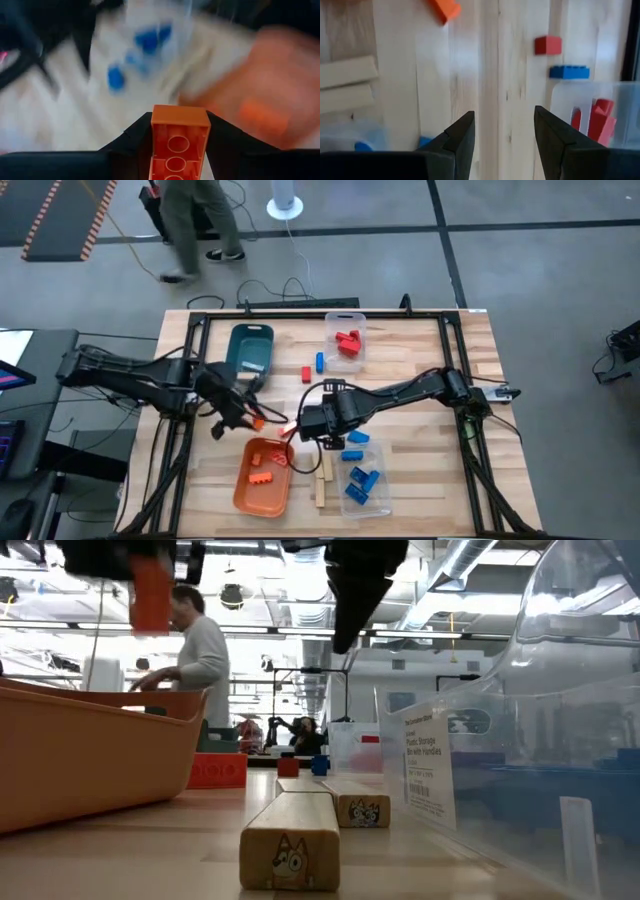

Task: Sort blocks
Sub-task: Put the orange game piece into the orange bin

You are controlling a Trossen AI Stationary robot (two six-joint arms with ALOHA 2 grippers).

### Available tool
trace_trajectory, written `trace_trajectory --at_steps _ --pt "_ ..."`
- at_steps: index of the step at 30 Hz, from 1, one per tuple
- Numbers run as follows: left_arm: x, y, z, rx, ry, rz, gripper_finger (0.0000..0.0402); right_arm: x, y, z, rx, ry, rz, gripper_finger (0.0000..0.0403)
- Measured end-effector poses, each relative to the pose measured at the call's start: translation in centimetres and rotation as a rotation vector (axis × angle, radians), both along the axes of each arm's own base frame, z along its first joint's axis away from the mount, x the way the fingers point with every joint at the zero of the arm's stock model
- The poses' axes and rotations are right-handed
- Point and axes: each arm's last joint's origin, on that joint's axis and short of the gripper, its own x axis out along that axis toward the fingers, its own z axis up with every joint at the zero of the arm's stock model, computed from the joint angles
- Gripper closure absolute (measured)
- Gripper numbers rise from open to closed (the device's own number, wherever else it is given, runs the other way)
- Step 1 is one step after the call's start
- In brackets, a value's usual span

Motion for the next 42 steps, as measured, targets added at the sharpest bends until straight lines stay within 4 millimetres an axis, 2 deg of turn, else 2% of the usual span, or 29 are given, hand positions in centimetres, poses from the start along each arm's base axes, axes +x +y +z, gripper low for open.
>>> trace_trajectory --at_steps 4,9,15,19,22,26,30,33,36,42 --pt "0.5 -1.8 0.8 -0.172 -0.04 -0.051 0.0266 -0.3 -0.9 -0.1 -0.003 0.035 -0.064 0.0226" --pt "1.3 -4.3 -0.6 -0.267 0.11 -0.076 0.0265 -0.6 -1.2 -1.5 -0.012 0.081 -0.097 0.0226" --pt "2.5 -6.9 -2.6 -0.239 0.206 -0.024 0.0265 -1.2 -1.3 -3.7 -0.013 0.155 -0.109 0.0226" --pt "3.3 -7.8 -4.3 -0.196 0.271 0.003 0.0264 -1.3 -1.1 -3.7 -0.005 0.16 -0.117 0.0226" --pt "3.9 -8.0 -5.3 -0.209 0.322 0.053 0.0257 -1.4 -0.7 -3.6 0.005 0.161 -0.108 0.0226" --pt "4.2 -8.0 -5.8 -0.212 0.345 0.082 0.0221 -1.5 -0.7 -3.4 0.01 0.154 -0.107 0.0226" --pt "3.9 -7.7 -5.0 -0.235 0.321 0.091 0.0178 -1.1 -0.6 -3.4 0.015 0.127 -0.08 0.0226" --pt "3.4 -7.4 -4.1 -0.246 0.278 0.08 0.016 -0.2 -0.4 -3.4 0.026 0.062 -0.009 0.0226" --pt "2.6 -7.1 -3.1 -0.245 0.244 0.091 0.0157 0.8 -0.2 -3.2 0.028 -0.012 0.08 0.0226" --pt "0.5 -5.5 -1.5 -0.184 0.173 0.279 0.017 2.9 -0.8 -2.9 0.101 -0.16 0.234 0.0226"
